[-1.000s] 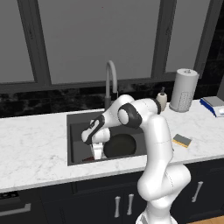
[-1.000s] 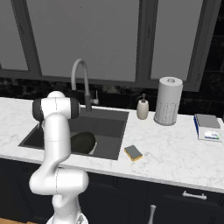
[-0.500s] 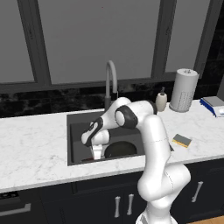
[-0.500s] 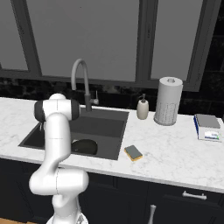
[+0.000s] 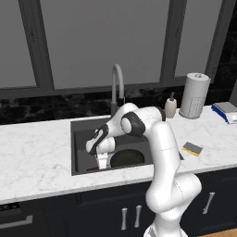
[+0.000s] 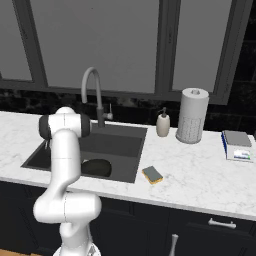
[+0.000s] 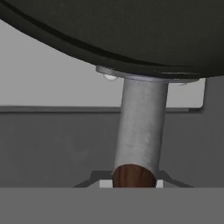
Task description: Pick the pan and sponge and place them into the sink. Then turn on the water.
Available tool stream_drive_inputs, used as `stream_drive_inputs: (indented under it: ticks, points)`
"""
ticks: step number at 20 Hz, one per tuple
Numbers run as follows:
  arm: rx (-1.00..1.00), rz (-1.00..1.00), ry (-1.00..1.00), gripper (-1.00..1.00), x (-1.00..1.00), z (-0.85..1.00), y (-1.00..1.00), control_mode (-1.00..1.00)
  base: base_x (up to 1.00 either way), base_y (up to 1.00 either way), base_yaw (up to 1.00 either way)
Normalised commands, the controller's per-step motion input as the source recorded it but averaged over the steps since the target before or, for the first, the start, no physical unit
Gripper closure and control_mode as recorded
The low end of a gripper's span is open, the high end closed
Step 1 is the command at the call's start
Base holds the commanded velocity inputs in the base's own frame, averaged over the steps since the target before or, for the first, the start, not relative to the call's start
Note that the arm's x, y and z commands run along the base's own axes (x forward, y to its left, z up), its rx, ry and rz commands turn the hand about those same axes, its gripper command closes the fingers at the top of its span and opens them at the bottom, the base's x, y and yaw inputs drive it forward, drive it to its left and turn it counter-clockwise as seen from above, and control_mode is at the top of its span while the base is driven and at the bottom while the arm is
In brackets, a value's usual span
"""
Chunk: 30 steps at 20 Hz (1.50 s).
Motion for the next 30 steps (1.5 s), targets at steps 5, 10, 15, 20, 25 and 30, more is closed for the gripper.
stream_drive_inputs:
  ticks: [5,10,15,20,25,30]
  points:
    - [0.00,0.02,0.00,1.00,0.01,-0.17,0.00,-1.00,0.00,0.00,0.00]
    - [0.00,0.04,0.00,-1.00,0.00,-0.03,0.00,-1.00,0.00,0.00,0.00]
    - [0.00,0.08,0.00,-1.00,0.00,0.00,0.00,-1.00,0.00,0.00,0.00]
    - [0.00,0.10,-0.04,-1.00,0.00,0.08,0.00,-1.00,0.00,0.00,0.00]
    - [0.05,0.10,-0.15,-1.00,-0.05,0.89,0.00,-1.00,0.00,0.00,0.00]
    - [0.07,0.10,-0.12,-1.00,-0.09,1.00,0.00,-1.00,0.00,0.00,0.00]
